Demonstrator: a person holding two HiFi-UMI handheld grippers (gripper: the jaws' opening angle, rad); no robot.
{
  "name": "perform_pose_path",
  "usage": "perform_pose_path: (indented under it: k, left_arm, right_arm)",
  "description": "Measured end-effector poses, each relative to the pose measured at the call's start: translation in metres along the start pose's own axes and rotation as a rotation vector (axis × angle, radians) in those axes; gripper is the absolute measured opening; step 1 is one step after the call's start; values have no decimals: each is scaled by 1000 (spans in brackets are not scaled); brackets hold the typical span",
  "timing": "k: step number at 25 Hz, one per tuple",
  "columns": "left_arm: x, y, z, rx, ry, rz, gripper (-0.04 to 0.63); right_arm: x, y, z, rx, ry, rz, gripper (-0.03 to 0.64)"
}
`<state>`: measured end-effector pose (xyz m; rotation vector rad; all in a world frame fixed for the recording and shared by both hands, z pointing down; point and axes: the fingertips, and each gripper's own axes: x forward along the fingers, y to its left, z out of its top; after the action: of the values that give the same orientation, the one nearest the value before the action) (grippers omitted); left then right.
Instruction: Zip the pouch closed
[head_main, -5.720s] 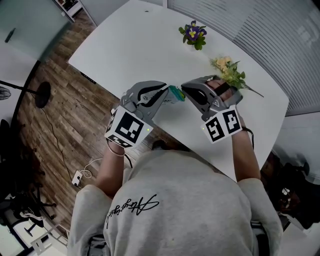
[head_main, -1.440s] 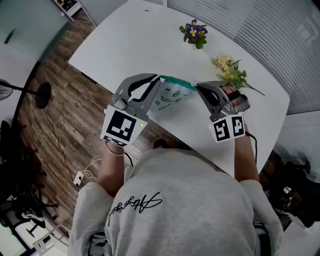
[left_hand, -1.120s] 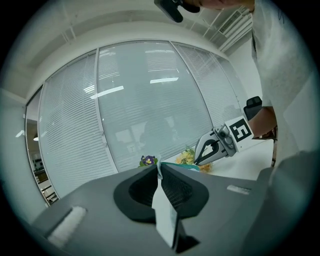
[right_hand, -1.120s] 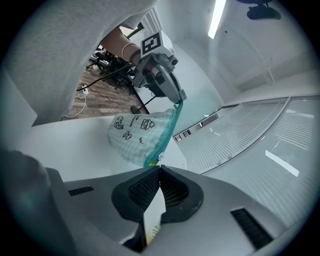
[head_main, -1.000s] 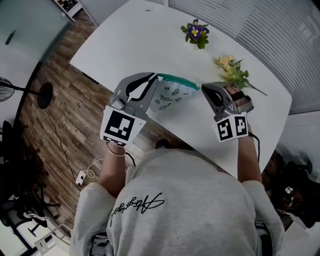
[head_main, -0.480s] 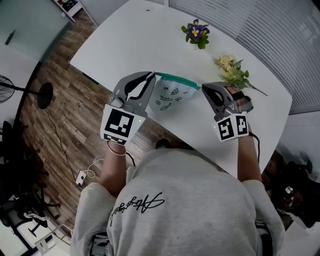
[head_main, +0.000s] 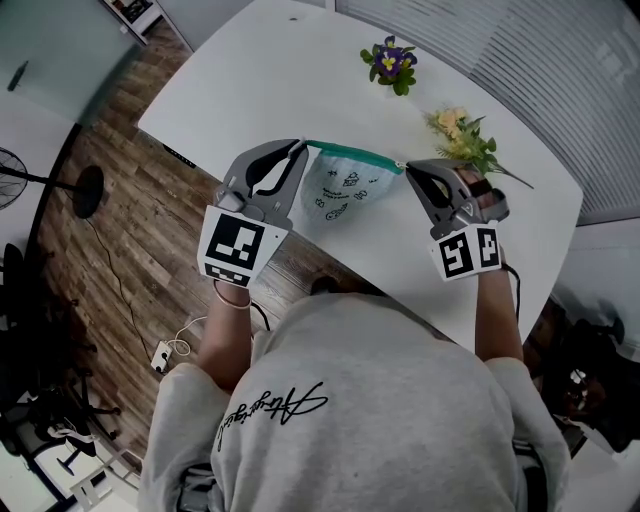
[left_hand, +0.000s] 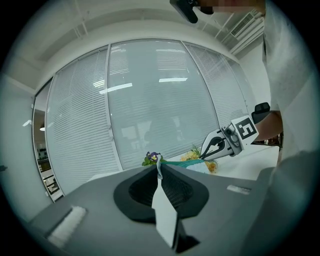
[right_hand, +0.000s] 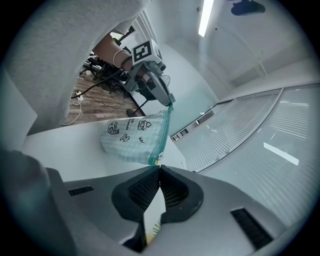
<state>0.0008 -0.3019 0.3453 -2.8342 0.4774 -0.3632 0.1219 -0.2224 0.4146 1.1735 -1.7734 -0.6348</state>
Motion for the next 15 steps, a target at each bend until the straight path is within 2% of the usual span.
perform_pose_path:
  k: [15]
  left_arm:
    - [-9,8,-6,-57,-16,44,23]
  right_arm:
    - [-20,-31,23,117,-64,-64,5]
